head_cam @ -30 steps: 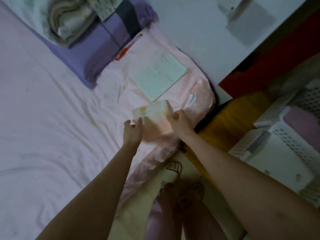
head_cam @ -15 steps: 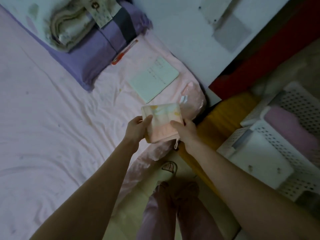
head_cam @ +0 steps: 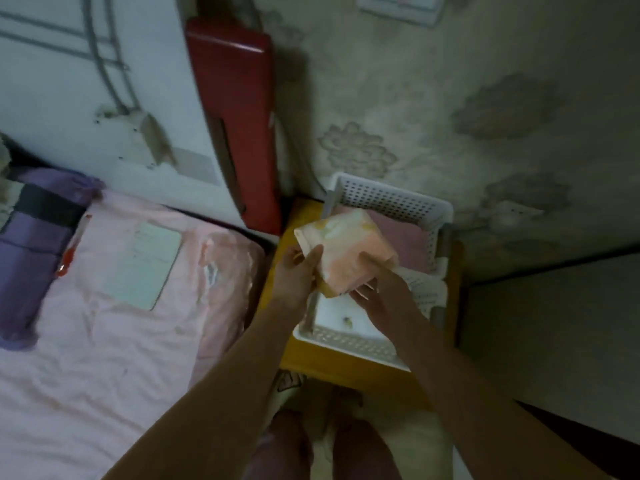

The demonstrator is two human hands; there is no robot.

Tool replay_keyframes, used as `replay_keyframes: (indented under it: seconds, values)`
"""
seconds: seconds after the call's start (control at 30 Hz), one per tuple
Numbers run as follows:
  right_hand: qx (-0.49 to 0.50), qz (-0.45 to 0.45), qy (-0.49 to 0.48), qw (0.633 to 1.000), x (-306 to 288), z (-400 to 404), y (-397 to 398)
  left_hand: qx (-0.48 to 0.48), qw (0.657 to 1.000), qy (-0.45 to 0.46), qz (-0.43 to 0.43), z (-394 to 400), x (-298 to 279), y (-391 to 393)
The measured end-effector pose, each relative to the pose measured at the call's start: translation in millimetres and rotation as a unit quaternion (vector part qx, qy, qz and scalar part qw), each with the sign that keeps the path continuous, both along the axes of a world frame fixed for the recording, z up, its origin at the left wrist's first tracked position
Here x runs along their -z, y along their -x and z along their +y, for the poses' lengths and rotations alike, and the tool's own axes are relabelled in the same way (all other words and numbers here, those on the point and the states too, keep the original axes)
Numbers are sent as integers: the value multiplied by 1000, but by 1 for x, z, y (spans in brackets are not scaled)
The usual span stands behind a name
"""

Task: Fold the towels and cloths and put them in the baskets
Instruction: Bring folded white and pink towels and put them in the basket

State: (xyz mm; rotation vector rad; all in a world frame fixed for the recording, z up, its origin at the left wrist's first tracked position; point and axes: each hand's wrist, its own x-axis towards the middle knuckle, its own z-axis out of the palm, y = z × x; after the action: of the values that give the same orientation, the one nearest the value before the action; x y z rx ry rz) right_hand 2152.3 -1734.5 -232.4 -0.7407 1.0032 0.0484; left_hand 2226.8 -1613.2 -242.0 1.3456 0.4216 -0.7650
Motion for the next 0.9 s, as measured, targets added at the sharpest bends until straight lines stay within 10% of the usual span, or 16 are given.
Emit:
replay_keyframes:
  seconds: [0.17, 0.3, 0.9]
  values:
    - [19, -17, 117, 993, 3, -67, -3, 83, 989, -76, -94, -52, 11, -5]
    - [-14, 13, 170, 985, 21, -107, -29, 132, 901, -297, -286, -55, 34, -27]
    - [-234, 155, 223, 934, 119, -119, -98, 178, 897, -314, -255, -68, 101, -42]
